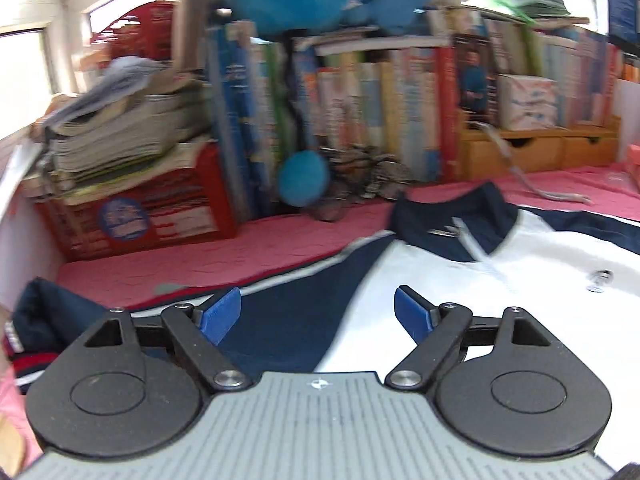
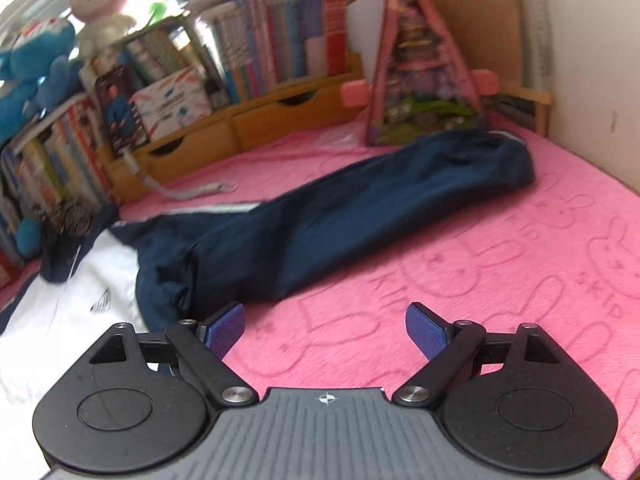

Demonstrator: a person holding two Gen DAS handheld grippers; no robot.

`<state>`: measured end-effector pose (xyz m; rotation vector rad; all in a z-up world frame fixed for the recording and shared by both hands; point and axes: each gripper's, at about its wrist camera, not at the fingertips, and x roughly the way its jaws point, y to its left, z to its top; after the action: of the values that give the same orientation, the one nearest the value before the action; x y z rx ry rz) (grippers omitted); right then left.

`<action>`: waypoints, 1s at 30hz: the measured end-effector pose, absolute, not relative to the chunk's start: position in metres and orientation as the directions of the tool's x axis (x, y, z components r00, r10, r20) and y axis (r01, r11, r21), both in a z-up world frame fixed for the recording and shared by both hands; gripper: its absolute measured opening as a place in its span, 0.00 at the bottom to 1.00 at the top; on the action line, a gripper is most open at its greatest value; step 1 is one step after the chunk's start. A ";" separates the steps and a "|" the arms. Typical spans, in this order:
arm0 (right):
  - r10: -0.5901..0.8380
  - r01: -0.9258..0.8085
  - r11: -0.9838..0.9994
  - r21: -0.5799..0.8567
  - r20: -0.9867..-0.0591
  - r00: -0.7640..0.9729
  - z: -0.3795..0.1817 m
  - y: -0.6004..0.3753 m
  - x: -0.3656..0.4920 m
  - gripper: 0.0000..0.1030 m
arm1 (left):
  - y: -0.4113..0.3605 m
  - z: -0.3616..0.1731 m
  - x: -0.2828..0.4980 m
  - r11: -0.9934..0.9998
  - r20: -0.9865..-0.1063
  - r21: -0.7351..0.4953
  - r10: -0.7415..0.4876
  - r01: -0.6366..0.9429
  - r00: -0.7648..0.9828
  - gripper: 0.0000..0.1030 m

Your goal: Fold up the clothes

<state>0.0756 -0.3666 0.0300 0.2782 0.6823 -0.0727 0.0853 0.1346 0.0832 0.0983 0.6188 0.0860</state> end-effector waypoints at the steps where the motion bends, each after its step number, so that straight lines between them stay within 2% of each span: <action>1: 0.001 0.187 0.955 0.232 -0.628 0.778 0.034 -0.372 0.081 0.88 | 0.121 0.076 0.089 0.994 -0.584 0.105 0.079 -0.021 0.808 0.82; 4: -0.028 0.233 0.943 0.239 -0.638 0.769 0.041 -0.375 0.113 0.96 | 0.085 0.054 0.098 0.995 -0.616 0.085 0.018 0.043 0.788 0.82; 11: -0.129 0.336 0.930 0.149 -0.723 0.679 0.031 -0.334 0.216 0.96 | 0.063 0.015 0.099 0.994 -0.653 0.111 0.055 0.023 0.756 0.82; 14: -0.194 0.390 0.917 0.081 -0.765 0.615 0.022 -0.324 0.254 0.97 | 0.068 0.009 0.095 0.996 -0.649 0.084 0.054 0.002 0.759 0.88; 15: -0.224 0.416 0.908 0.057 -0.772 0.594 0.017 -0.325 0.262 0.92 | 0.071 0.008 0.095 0.997 -0.647 0.071 0.051 -0.006 0.761 0.89; 16: -0.254 0.440 0.897 0.031 -0.779 0.573 0.013 -0.326 0.269 0.55 | 0.073 0.007 0.094 0.998 -0.644 0.061 0.051 -0.015 0.764 0.91; 17: -0.317 0.457 0.889 -0.039 -0.772 0.551 0.010 -0.327 0.270 0.25 | 0.075 0.005 0.093 0.998 -0.642 0.052 0.051 -0.022 0.765 0.94; 18: -0.378 0.472 0.875 -0.108 -0.760 0.529 0.007 -0.329 0.270 0.07 | 0.077 0.005 0.094 0.999 -0.644 0.039 0.045 -0.026 0.763 0.95; 23: -0.382 0.498 0.865 -0.063 -0.727 0.571 0.025 -0.389 0.207 0.11 | 0.083 0.003 0.097 0.999 -0.657 0.005 0.032 -0.038 0.754 0.99; 26: -0.276 0.527 0.842 0.119 -0.744 0.609 0.030 -0.430 0.155 0.21 | 0.085 0.003 0.097 0.999 -0.658 -0.002 0.026 -0.036 0.752 1.00; 27: -0.235 0.532 0.825 0.191 -0.741 0.629 0.032 -0.443 0.138 0.38 | 0.086 0.003 0.097 0.999 -0.659 -0.003 0.025 -0.036 0.752 1.00; 28: -0.241 0.576 0.785 0.228 -0.744 0.623 0.034 -0.455 0.123 0.67 | 0.086 0.003 0.097 0.999 -0.659 -0.002 0.025 -0.035 0.752 1.00; 30: -0.198 0.571 0.752 0.330 -0.713 0.673 0.034 -0.470 0.094 0.69 | 0.087 0.002 0.098 0.999 -0.659 -0.002 0.024 -0.034 0.751 1.00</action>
<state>0.0936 -0.4698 0.0338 0.5738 0.7094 -0.4602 0.0975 0.0869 0.0023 -0.0146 0.7199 0.0321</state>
